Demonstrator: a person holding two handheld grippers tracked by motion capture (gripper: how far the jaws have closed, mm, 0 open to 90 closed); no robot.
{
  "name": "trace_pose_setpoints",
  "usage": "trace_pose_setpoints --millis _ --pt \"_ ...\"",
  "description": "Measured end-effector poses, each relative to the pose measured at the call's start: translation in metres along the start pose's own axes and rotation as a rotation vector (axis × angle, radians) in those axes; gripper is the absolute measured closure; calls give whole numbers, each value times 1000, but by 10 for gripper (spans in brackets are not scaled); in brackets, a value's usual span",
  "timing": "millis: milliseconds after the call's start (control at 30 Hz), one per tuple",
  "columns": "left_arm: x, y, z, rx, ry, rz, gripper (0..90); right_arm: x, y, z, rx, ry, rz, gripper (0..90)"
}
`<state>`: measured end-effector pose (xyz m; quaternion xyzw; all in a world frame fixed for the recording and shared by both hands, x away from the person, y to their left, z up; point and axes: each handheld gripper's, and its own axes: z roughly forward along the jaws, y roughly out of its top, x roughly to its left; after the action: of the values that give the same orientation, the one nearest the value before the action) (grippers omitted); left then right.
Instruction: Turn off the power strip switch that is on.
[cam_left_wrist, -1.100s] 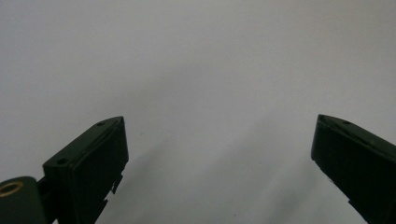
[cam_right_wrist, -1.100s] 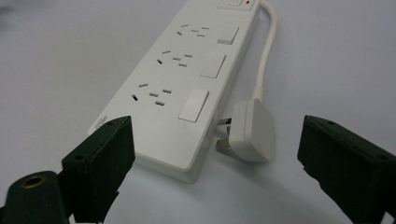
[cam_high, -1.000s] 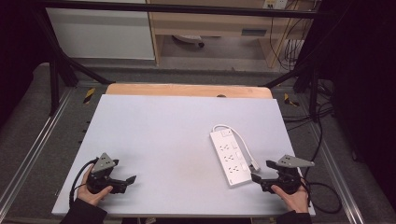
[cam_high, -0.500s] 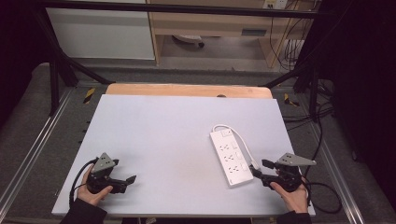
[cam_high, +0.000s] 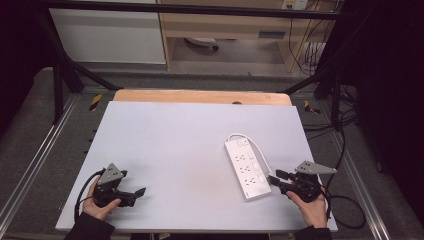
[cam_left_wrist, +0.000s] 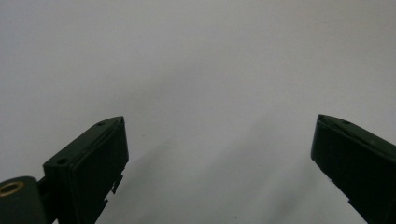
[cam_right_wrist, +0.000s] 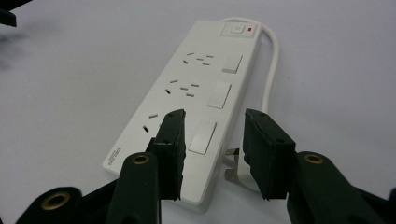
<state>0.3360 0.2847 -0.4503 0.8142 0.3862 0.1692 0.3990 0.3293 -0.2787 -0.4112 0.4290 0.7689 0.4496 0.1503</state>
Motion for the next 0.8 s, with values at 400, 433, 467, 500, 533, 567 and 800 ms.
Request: trace_pose_setpoints --millis 400,433,467,500,533,567,800 --pt "0 1 1 4 2 0 40 2 7 5 13 -15 -4 741" --pt "0 1 1 3 2 -1 40 3 8 6 13 -16 -6 754" --pt "0 1 1 3 3 -2 40 3 9 6 12 -17 -4 764" --pt "0 1 1 3 3 -2 40 3 9 6 12 -17 -4 764" --pt "0 1 1 3 3 -1 40 3 10 7 15 -15 -7 786" --pt "0 1 1 3 4 -1 40 3 12 8 13 -16 -8 796" --pt "0 1 1 3 3 0 41 4 17 13 16 -9 -9 860"
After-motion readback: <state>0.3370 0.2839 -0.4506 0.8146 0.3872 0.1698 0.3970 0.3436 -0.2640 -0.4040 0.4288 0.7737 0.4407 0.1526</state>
